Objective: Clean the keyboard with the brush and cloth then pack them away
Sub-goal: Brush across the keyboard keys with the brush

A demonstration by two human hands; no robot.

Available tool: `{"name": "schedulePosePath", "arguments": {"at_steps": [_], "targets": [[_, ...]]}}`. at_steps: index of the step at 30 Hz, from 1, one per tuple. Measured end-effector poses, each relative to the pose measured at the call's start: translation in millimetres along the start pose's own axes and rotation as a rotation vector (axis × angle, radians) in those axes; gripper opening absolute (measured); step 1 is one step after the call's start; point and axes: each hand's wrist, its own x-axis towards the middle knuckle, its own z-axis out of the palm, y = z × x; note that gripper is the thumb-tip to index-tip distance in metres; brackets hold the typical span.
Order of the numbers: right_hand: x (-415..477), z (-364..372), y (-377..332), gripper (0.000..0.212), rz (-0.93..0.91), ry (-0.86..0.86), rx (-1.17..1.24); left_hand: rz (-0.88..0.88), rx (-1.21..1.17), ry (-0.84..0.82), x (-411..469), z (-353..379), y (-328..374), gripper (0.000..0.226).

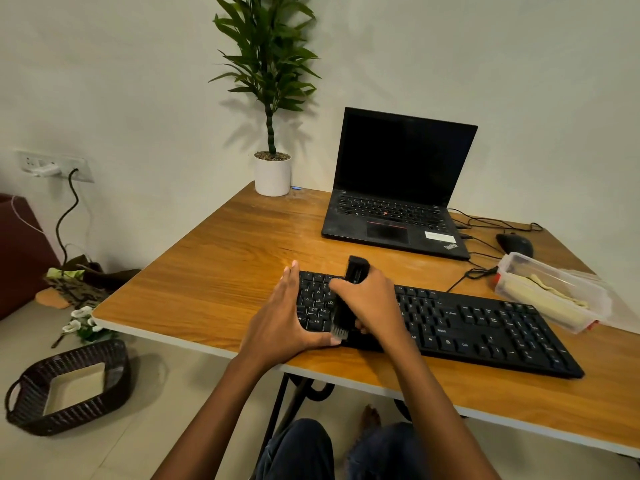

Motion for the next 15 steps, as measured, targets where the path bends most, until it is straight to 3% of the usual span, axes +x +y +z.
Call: {"name": "schedulePosePath", "arguments": {"at_steps": [4,9,13,15], "targets": [[10,-6,-2,0.024,-0.034,0.178,-0.007,-0.018,0.0,-0.002,1,0,-1,0.141],[9,-8,3,0.019,0.016,-0.011,0.074,-0.007,0.0,-0.008,0,1,0,0.14],[12,-10,3,0.02,0.021,0.103,0.118,-0.011,0.009,0.0,1,0,0,0.141],[10,-8,2,0.02,0.029,0.002,0.067,-0.013,0.005,-0.002,1,0,1,0.141]]}}
